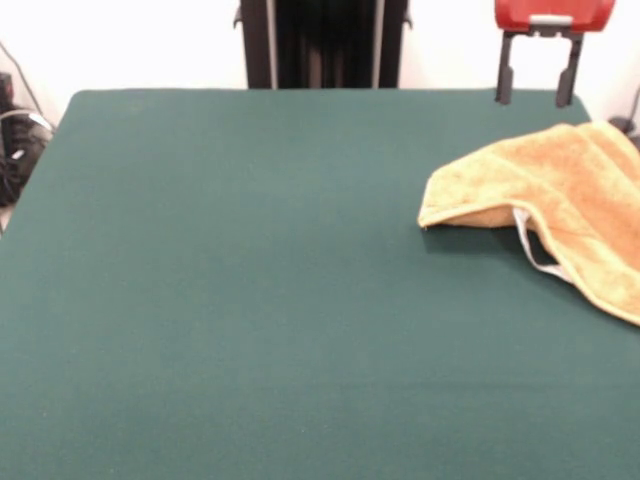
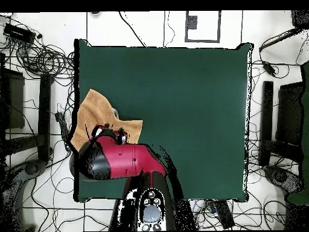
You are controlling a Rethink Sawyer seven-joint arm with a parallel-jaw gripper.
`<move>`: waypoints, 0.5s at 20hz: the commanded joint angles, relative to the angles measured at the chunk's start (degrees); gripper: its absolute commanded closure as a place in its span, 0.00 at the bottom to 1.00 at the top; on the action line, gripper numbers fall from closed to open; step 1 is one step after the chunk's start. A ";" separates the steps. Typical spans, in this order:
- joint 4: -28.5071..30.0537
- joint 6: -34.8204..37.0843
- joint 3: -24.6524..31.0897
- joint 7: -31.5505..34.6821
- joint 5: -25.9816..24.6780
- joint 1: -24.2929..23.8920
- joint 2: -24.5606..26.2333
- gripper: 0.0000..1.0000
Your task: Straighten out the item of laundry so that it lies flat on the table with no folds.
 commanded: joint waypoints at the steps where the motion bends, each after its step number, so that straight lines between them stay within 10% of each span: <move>1: -0.79 15.82 4.19 -4.00 -2.57 -2.61 -0.64 0.00; 10: -8.82 9.41 6.14 -3.31 -4.98 -2.67 11.21 0.00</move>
